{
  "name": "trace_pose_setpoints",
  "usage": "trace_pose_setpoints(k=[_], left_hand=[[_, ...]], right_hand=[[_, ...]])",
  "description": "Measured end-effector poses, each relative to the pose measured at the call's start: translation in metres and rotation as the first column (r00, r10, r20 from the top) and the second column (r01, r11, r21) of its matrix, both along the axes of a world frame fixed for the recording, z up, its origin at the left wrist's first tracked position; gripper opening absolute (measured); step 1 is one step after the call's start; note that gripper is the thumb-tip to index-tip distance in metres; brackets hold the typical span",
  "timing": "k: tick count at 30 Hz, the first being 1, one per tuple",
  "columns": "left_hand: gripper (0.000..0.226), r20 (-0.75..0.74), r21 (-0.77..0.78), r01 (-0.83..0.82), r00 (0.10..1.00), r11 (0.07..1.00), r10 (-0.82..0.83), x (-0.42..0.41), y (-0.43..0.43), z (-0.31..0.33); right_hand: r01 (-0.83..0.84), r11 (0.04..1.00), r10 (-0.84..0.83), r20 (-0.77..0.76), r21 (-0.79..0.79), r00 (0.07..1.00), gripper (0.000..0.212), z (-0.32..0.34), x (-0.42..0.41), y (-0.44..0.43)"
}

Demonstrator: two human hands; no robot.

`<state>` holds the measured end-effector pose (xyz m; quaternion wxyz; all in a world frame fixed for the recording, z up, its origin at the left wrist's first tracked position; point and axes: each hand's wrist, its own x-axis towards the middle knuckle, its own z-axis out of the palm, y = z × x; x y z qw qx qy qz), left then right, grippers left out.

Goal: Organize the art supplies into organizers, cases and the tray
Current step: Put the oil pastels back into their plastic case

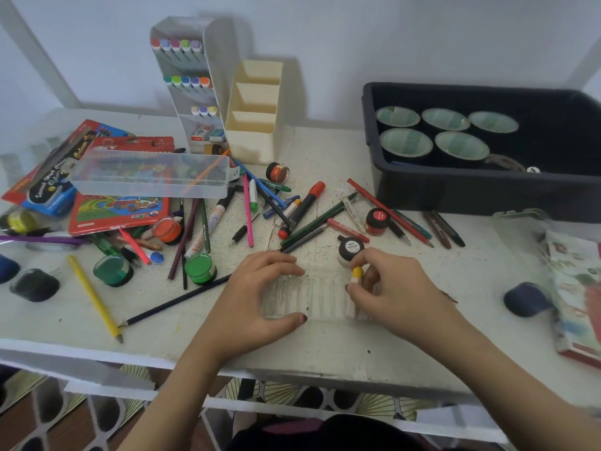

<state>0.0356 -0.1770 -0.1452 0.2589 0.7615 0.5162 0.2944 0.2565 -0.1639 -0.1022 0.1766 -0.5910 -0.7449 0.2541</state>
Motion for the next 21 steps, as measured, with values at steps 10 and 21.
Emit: trace_pose_setpoints(k=[10,21], left_hand=[[0.052,0.003,-0.003,-0.003,1.0,1.0,0.003,0.0,-0.001,0.0],[0.076,-0.036,-0.01,0.001,0.999,1.0,-0.002,0.0,0.0,-0.002]], right_hand=[[-0.082,0.996,0.077,0.122,0.037,0.99,0.042,-0.006,-0.001,-0.002],[-0.099,0.991,0.09,0.096,0.089,0.991,0.037,-0.013,0.0,-0.007]])
